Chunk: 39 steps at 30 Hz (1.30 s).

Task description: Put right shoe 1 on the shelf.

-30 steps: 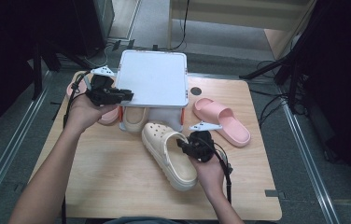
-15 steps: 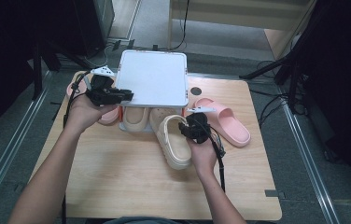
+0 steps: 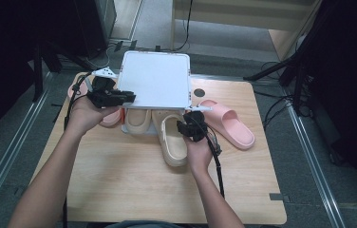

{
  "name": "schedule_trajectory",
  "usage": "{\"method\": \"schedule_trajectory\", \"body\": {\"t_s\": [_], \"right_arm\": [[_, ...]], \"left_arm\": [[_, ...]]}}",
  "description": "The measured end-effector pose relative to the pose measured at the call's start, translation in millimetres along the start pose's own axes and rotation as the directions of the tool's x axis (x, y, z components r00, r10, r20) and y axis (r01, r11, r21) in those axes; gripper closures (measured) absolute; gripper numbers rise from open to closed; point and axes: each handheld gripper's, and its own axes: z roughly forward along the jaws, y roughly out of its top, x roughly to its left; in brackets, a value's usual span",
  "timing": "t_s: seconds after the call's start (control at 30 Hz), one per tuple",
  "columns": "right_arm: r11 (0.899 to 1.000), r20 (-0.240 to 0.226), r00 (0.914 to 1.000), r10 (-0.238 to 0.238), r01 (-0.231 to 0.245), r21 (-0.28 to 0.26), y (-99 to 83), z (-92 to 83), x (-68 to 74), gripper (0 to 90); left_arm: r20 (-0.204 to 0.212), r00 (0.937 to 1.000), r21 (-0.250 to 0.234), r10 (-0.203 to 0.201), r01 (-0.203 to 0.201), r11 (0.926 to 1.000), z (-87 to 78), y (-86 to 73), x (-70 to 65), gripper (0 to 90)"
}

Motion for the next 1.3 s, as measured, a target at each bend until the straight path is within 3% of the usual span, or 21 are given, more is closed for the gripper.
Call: {"method": "schedule_trajectory", "body": {"t_s": [0.1,0.3,0.33,0.4,0.43,0.57,0.6,0.77,0.87,0.9,0.93,0.97,1.0,1.03,1.07,1.13,1.3], "right_arm": [[1.0,-0.021,0.9997,0.011,-0.011,-0.007,-1.7,-0.8,-0.6,66.7],[1.0,-0.081,0.9966,-0.014,0.011,-0.027,-2.1,-11.4,0.7,57.2],[0.999,-0.124,0.9922,-0.018,0.013,-0.04,-1.1,-20.6,0.7,53.3],[0.999,-0.136,0.9904,-0.025,0.019,-0.044,-0.8,-25.0,1.3,51.7],[0.998,-0.136,0.9895,-0.049,0.042,-0.056,-0.9,-34.6,2.8,51.5],[0.997,-0.158,0.986,-0.052,0.043,-0.057,-3.0,-47.7,2.6,52.2],[0.997,-0.18,0.9822,-0.052,0.041,-0.064,-6.6,-56.4,1.9,53.6],[0.997,-0.197,0.9787,-0.059,0.05,-0.051,-15.6,-69.0,-0.1,59.3],[0.997,-0.225,0.9708,-0.083,0.079,-0.028,-31.9,-77.7,0.1,73.7],[0.997,-0.225,0.9708,-0.083,0.079,-0.028,-31.9,-77.7,0.1,73.7],[0.996,-0.245,0.9657,-0.085,0.084,-0.017,-41.9,-81.3,0.9,81.1],[0.996,-0.245,0.9657,-0.085,0.084,-0.017,-41.9,-81.3,0.9,81.1],[0.997,-0.285,0.9553,-0.079,0.078,-0.013,-52.7,-84.9,1.0,86.5],[0.997,-0.293,0.9527,-0.082,0.082,-0.011,-58.2,-86.7,1.5,89.6],[0.997,-0.293,0.9527,-0.082,0.082,-0.011,-58.2,-86.7,1.5,89.6],[0.997,-0.321,0.9442,-0.073,0.079,0.007,-71.7,-89.4,3.0,90.0],[0.994,-0.309,0.9469,-0.09,0.105,0.034,-85.6,-88.4,7.5,90.0]], "left_arm": [[0.0,1.0,-0.001,0.0,0.0,1.0,0.0,-0.1,0.2,78.0],[0.002,1.0,0.0,0.002,-0.002,1.0,0.0,-0.1,0.1,78.0],[0.002,1.0,-0.001,0.002,-0.002,1.0,0.1,-0.2,0.2,78.1],[0.002,1.0,-0.001,0.002,-0.002,1.0,0.1,-0.1,0.1,78.0],[0.001,1.0,0.0,0.003,-0.003,1.0,0.0,-0.1,0.1,78.1],[0.0,1.0,0.0,0.003,-0.003,1.0,0.0,0.0,0.0,78.0],[-0.001,1.0,0.002,0.004,-0.004,1.0,0.0,0.1,-0.2,78.0],[0.001,1.0,0.0,0.0,0.0,1.0,0.0,-0.1,0.1,78.0],[-0.001,1.0,0.001,0.002,-0.002,1.0,-0.1,-0.1,0.0,78.0],[0.0,1.0,0.002,0.002,-0.002,1.0,-0.1,0.0,0.0,78.0],[0.0,1.0,0.002,0.002,-0.002,1.0,-0.1,0.0,0.0,78.1],[0.0,1.0,0.002,0.002,-0.002,1.0,-0.1,0.0,0.0,78.0],[-0.004,1.0,0.003,0.001,-0.001,1.0,-0.2,0.2,0.1,78.0],[-0.004,1.0,0.004,-0.003,0.003,1.0,-0.2,0.3,-0.2,78.0],[-0.004,1.0,0.004,-0.003,0.003,1.0,-0.2,0.3,-0.2,78.1],[-0.008,1.0,0.004,-0.003,0.003,1.0,0.0,0.5,-0.7,78.5],[-0.002,0.9999,0.005,-0.017,0.017,0.9998,-0.2,0.5,1.3,81.1]]}}
